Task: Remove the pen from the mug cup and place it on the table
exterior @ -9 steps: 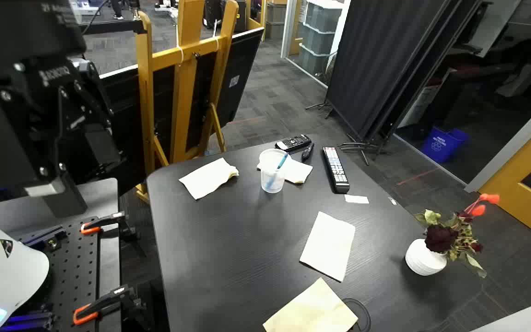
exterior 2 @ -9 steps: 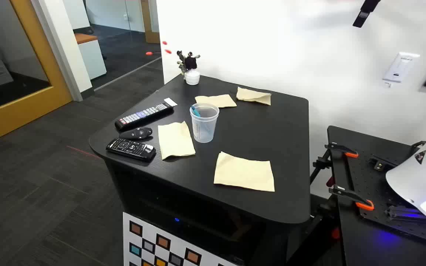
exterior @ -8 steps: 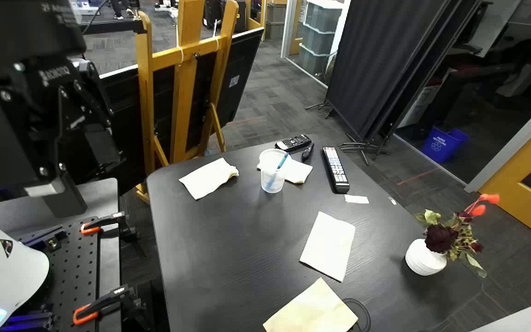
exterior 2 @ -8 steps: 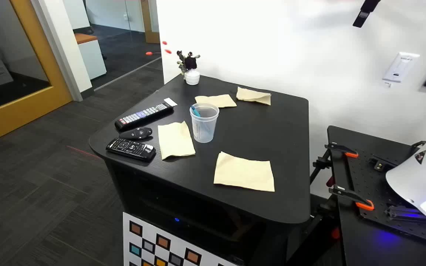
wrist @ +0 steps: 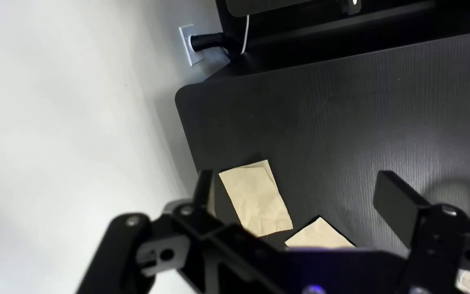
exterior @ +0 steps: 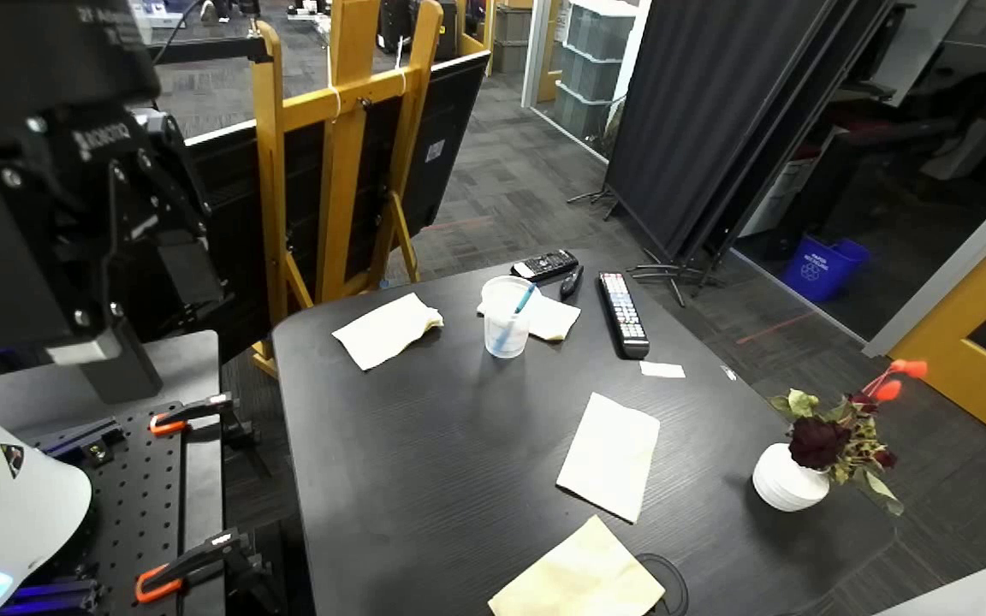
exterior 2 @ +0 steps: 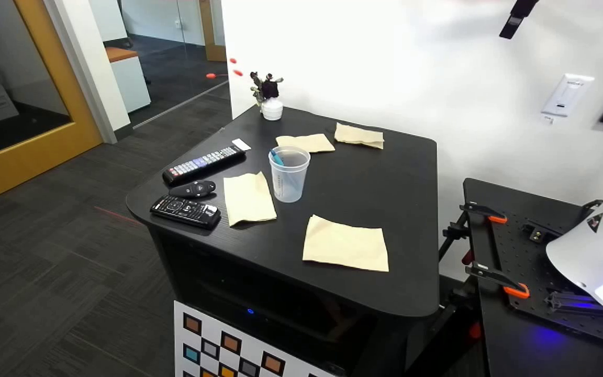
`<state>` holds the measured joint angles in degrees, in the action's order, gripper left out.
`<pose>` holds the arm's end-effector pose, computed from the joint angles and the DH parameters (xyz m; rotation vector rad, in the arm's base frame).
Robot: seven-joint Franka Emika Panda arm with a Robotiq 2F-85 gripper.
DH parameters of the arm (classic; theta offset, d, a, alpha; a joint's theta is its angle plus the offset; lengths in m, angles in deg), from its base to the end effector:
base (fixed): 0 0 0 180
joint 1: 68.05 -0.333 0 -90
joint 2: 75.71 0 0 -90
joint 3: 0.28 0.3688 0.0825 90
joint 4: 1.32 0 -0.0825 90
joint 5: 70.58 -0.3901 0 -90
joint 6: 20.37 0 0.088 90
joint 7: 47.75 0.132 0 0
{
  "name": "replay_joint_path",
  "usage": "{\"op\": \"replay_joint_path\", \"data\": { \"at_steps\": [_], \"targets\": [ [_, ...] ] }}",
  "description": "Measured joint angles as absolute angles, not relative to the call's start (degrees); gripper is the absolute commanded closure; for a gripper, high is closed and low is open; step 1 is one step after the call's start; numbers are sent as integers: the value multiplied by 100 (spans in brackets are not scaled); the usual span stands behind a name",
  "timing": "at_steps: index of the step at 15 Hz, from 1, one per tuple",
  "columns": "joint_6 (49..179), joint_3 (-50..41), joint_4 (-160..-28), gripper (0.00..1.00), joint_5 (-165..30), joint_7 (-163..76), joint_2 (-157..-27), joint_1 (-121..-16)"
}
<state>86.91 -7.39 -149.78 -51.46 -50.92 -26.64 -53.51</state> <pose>0.2480 -0.1415 0.5364 2.8699 -0.3001 0.1282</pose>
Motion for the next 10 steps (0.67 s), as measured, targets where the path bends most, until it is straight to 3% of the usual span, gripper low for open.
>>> {"op": "replay_joint_path", "data": {
  "at_steps": [10],
  "targets": [
    [9683, -645, -14870, 0, -5310, -5094, -3230, -6273]
  ]
}}
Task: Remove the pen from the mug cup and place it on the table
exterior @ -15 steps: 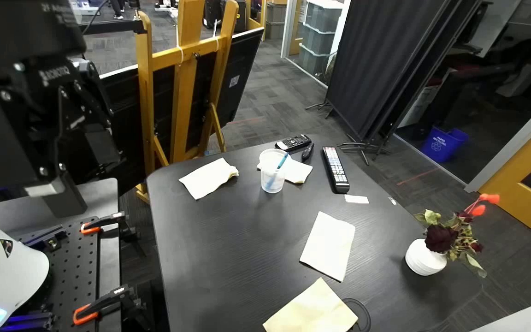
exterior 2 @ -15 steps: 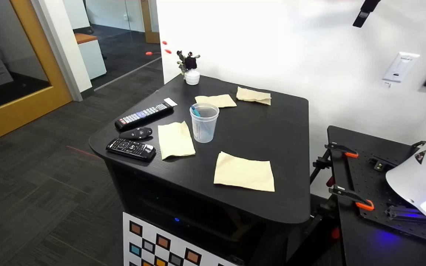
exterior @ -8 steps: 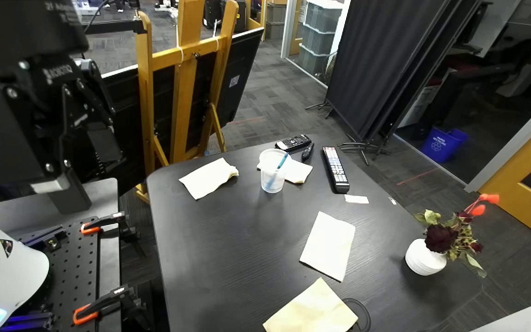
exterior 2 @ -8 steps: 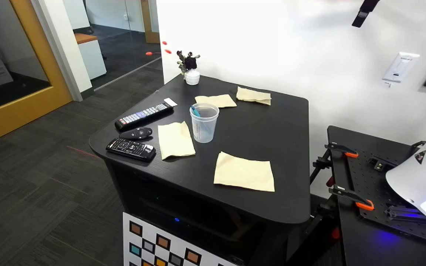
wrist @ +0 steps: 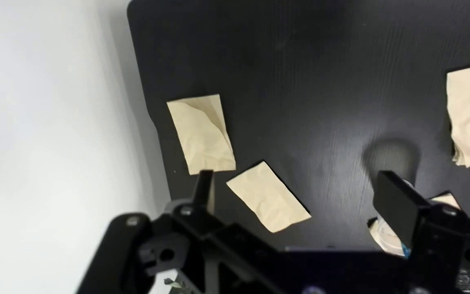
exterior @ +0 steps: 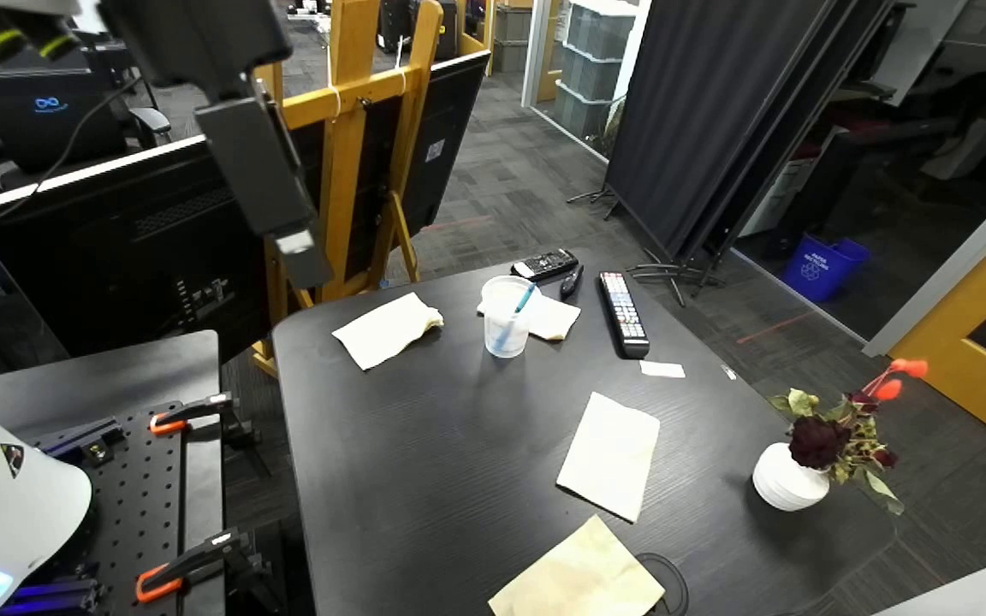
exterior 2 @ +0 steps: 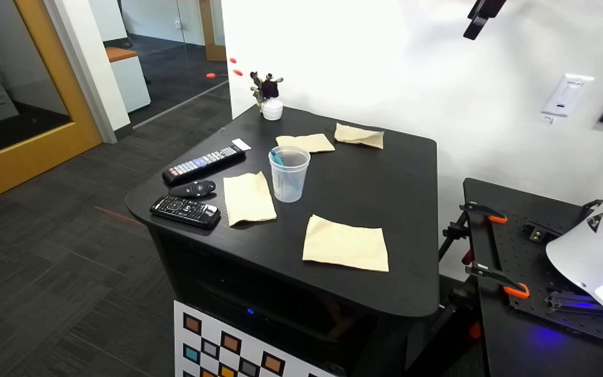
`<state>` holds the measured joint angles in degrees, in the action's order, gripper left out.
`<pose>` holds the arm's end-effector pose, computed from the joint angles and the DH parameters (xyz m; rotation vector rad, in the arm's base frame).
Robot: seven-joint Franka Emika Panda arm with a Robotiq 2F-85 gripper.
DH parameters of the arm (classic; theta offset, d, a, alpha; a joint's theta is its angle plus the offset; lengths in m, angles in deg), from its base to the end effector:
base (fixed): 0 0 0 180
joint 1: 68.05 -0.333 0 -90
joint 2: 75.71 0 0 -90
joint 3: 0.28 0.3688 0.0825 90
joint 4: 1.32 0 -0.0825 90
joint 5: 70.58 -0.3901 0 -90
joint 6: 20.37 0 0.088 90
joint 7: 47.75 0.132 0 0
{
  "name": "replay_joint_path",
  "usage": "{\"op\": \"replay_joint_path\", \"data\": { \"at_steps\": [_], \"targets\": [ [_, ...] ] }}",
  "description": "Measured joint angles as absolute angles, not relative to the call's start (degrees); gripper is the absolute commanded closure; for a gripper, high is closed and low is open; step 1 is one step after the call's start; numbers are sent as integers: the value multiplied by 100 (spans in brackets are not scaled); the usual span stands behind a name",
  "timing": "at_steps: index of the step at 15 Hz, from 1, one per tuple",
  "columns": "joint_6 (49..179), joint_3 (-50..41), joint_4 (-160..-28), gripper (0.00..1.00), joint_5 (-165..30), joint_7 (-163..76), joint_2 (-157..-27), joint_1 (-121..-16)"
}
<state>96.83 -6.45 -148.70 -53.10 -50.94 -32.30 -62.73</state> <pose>0.3111 -0.0926 0.5354 2.8896 -0.0223 0.2973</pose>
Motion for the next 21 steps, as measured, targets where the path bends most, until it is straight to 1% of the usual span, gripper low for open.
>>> {"op": "replay_joint_path", "data": {
  "at_steps": [10, 14, 21],
  "targets": [
    [11369, -593, -14715, 0, -6565, -5567, -4592, -7151],
    [12079, -433, -14695, 0, -6784, -5560, -5137, -7240],
    [12945, -118, -14315, 0, -6784, -5313, -6282, -7227]
  ]
}}
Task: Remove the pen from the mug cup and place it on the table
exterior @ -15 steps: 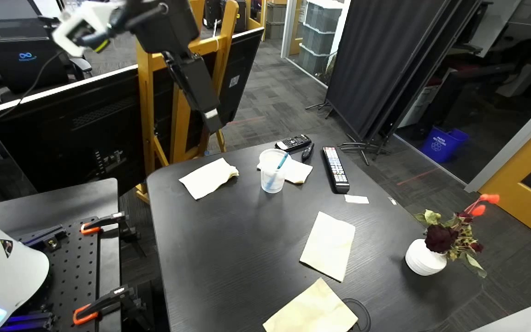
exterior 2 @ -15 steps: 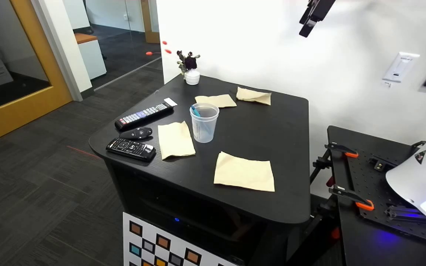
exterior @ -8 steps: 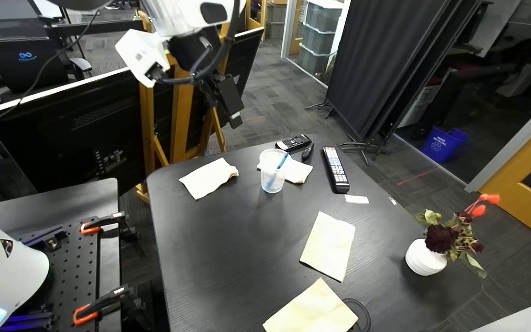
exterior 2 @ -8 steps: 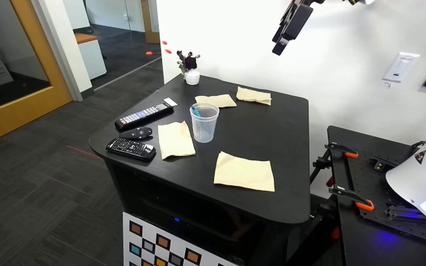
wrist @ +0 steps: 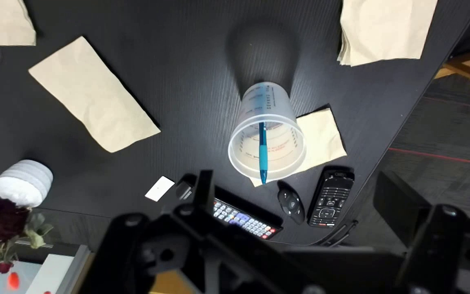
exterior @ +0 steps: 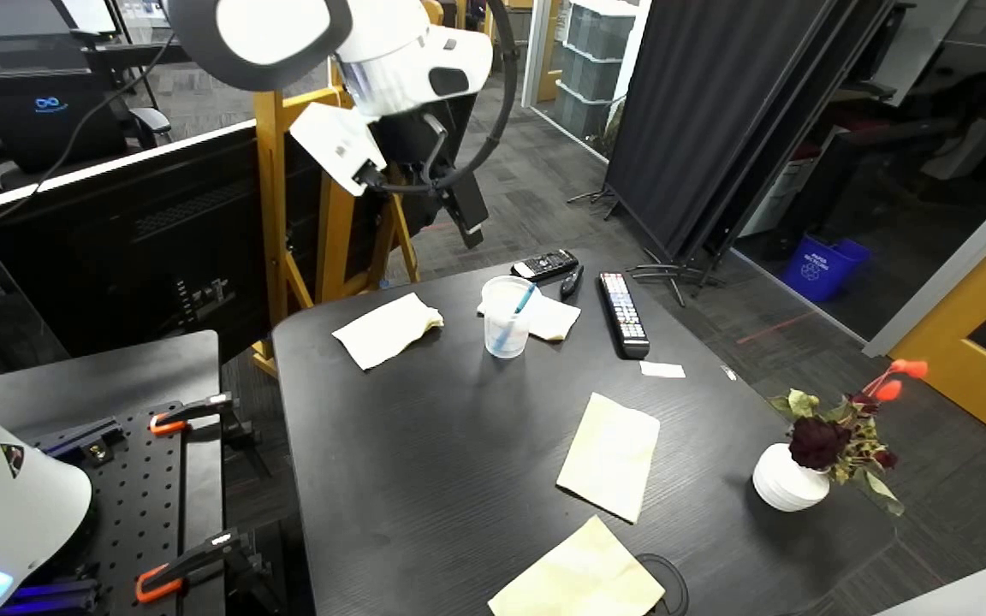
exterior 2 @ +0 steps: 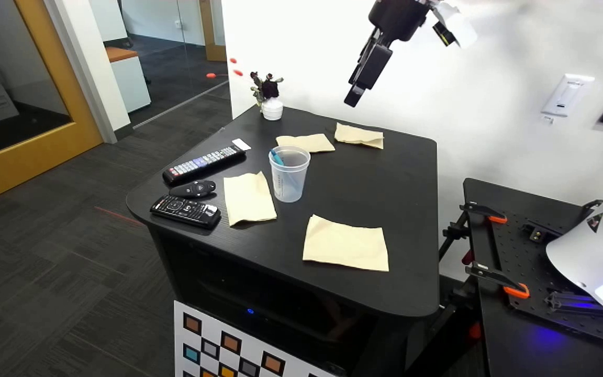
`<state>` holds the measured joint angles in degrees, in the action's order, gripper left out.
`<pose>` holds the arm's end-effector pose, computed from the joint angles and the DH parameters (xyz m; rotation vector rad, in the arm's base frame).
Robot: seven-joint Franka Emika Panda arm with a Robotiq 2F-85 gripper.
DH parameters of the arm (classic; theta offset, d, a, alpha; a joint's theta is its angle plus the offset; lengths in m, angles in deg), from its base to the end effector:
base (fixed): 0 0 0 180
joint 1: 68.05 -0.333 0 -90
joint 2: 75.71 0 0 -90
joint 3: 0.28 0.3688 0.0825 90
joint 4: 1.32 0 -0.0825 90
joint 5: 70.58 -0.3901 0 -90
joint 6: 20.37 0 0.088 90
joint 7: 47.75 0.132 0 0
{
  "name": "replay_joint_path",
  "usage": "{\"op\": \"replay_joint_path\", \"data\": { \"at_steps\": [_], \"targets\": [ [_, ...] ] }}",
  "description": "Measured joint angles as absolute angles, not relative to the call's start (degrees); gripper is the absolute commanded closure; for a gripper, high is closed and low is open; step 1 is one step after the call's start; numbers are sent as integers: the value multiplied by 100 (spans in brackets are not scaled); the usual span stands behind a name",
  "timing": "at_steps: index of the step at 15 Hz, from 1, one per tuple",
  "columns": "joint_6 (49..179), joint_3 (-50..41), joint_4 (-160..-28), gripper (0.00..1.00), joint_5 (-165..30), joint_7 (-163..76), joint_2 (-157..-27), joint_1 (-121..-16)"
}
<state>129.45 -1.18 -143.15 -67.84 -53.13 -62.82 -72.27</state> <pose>0.4819 0.0282 0.4379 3.0426 0.2876 0.5622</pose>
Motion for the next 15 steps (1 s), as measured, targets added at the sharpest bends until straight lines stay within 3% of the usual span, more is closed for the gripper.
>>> {"op": "replay_joint_path", "data": {
  "at_steps": [11, 15],
  "targets": [
    [13032, -30, -13218, 0, -6380, -4480, -7930, -7217],
    [13032, -30, -12929, 17, -6224, -4265, -8358, -7227]
  ]
}}
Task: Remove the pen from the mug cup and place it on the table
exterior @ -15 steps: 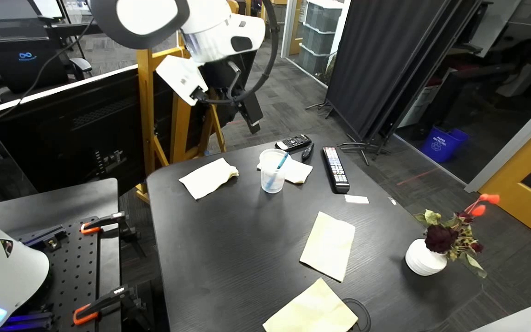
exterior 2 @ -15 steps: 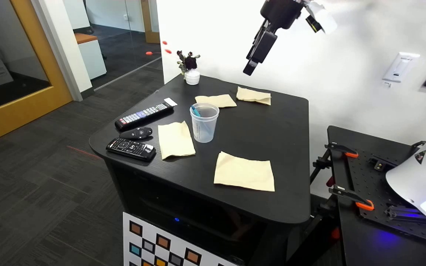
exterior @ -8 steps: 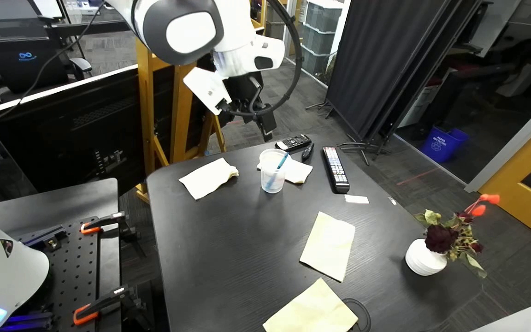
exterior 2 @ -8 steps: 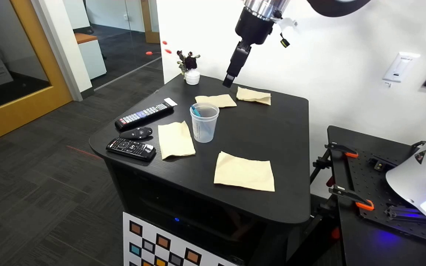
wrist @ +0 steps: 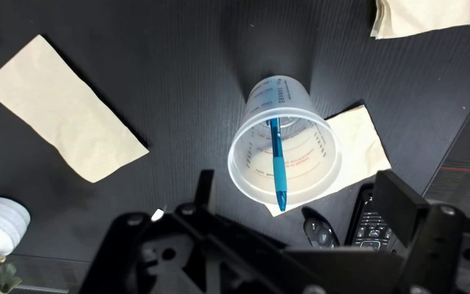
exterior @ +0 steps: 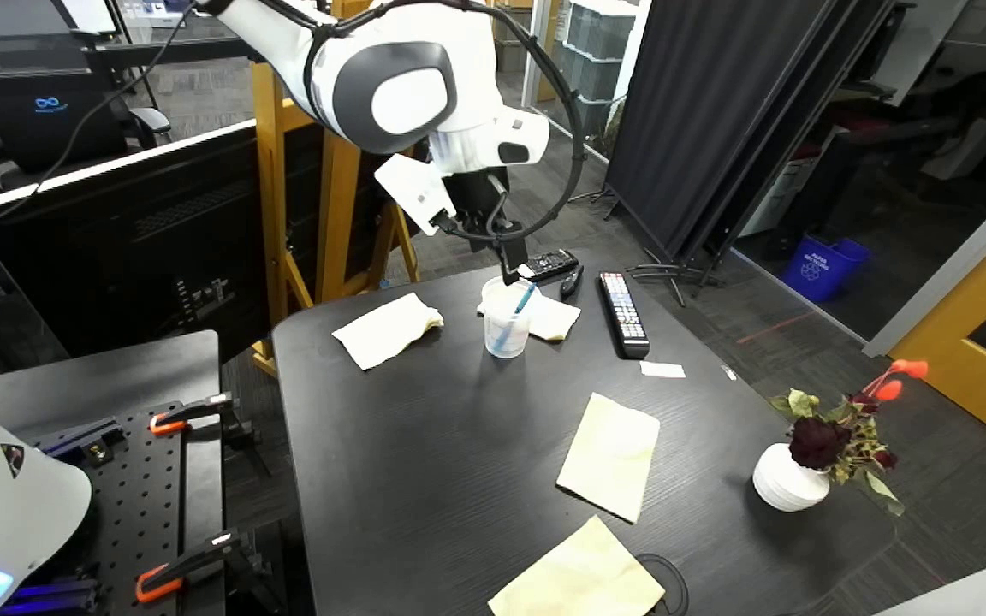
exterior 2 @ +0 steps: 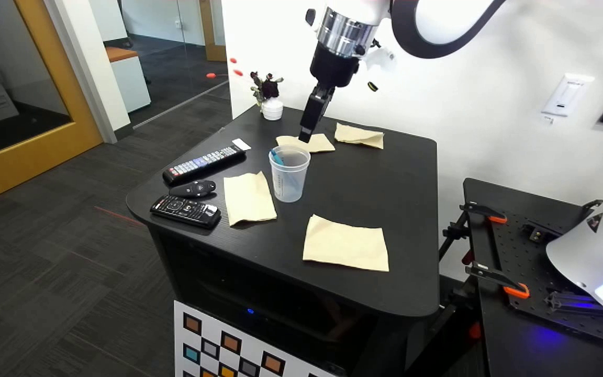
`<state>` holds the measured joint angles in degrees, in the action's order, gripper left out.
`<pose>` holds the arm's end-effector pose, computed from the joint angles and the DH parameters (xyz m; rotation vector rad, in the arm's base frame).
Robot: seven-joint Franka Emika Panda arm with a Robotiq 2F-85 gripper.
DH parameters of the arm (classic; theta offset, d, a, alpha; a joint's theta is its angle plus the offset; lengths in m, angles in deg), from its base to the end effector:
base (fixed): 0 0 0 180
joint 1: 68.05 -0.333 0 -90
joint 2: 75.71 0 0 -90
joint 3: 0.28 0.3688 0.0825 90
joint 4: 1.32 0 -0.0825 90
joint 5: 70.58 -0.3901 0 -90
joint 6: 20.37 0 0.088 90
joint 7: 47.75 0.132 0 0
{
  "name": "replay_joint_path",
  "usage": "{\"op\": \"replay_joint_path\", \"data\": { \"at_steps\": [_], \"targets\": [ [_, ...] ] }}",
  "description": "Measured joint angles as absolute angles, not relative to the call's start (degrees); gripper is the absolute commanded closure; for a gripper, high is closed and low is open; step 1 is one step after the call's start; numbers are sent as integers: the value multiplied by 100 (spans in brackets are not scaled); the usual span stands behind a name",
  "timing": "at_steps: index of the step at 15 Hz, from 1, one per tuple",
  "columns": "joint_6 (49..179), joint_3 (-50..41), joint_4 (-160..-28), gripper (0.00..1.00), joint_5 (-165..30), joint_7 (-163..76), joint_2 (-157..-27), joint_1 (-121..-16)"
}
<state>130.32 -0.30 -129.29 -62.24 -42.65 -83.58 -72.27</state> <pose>0.5803 0.0444 0.3595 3.0448 0.1554 0.4062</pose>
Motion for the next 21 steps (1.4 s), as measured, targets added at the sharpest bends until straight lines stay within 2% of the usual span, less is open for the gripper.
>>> {"op": "replay_joint_path", "data": {
  "at_steps": [2, 3, 6, 10, 11, 13, 21],
  "targets": [
    [13030, -30, -12783, 22, -6224, -4265, -8543, -7233],
    [13029, -30, -12716, 29, -6223, -4265, -8628, -7237],
    [13010, -30, -12518, 33, -6223, -4265, -8864, -7257],
    [12934, -31, -12292, 34, -6219, -4265, -9140, -7298],
    [12918, -31, -12238, 41, -6219, -4265, -9206, -7307],
    [12917, -31, -12184, 43, -6218, -4265, -9314, -7328],
    [12917, -55, -12099, 44, -6220, -4233, -9477, -7378]
  ]
}}
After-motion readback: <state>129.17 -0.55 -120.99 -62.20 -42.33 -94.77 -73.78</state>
